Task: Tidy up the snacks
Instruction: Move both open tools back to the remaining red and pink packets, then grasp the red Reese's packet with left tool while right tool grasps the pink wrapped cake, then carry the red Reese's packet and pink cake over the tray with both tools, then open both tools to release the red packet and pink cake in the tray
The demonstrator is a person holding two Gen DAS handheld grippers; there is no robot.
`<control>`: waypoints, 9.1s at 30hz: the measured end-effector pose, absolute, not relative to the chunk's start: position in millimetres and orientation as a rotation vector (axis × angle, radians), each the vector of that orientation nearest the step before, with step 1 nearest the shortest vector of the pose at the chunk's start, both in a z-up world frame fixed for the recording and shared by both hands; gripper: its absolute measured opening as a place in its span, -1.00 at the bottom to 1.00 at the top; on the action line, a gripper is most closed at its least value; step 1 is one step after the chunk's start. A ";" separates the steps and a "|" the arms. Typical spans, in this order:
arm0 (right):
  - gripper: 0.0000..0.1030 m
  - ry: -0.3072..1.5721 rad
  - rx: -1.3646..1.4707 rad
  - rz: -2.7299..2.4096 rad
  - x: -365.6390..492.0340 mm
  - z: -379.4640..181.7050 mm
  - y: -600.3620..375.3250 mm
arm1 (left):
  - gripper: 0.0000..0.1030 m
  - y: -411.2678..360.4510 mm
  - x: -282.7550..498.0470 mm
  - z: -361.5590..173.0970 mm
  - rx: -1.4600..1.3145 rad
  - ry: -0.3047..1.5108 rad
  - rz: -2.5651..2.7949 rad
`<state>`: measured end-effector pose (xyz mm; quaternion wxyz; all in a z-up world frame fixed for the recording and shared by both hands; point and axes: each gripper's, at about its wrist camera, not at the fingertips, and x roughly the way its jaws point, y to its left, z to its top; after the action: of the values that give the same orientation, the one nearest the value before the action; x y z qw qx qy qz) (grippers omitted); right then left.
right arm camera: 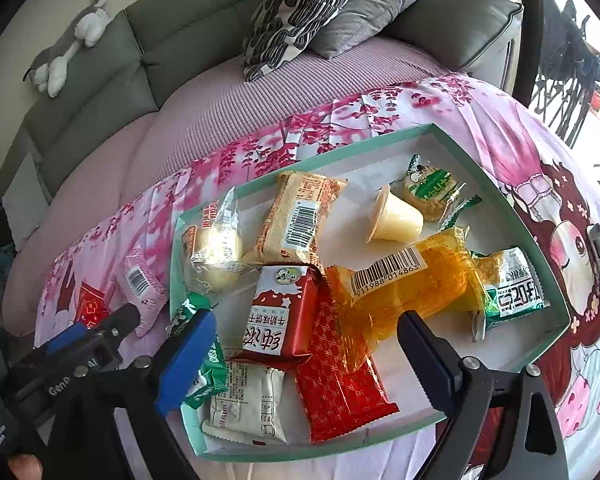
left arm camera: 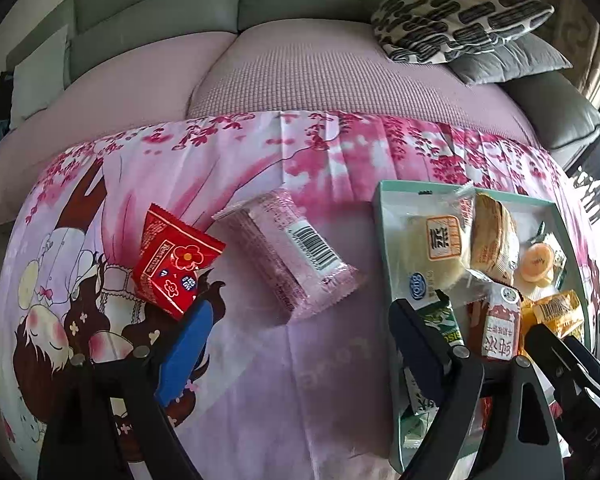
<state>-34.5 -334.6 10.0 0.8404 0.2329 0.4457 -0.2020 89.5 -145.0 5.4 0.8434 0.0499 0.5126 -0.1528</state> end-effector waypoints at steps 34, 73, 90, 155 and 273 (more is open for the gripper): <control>1.00 0.939 0.456 -0.433 -31.6 13.5 -326.3 | 0.94 -121.0 86.5 4.6 0.059 1.053 -0.319; 1.00 1.012 0.184 -0.125 75.9 -0.1 -207.7 | 0.94 -33.8 152.1 -23.2 -0.015 1.159 -0.165; 0.80 1.049 0.091 -0.067 98.0 -9.2 -194.4 | 0.94 -12.3 179.3 -34.0 -0.081 1.196 -0.100; -0.21 1.029 0.335 -0.057 12.2 -10.3 -192.6 | -0.17 -20.5 134.8 -33.7 -0.042 1.173 -0.110; 0.30 0.921 0.451 -0.412 -42.6 16.9 -358.7 | 0.28 -207.7 47.0 47.0 0.097 0.987 -0.534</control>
<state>-42.6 -358.7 16.9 0.8512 0.2141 0.4375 -0.1955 47.0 -207.7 47.0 0.8456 0.0462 0.4677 -0.2531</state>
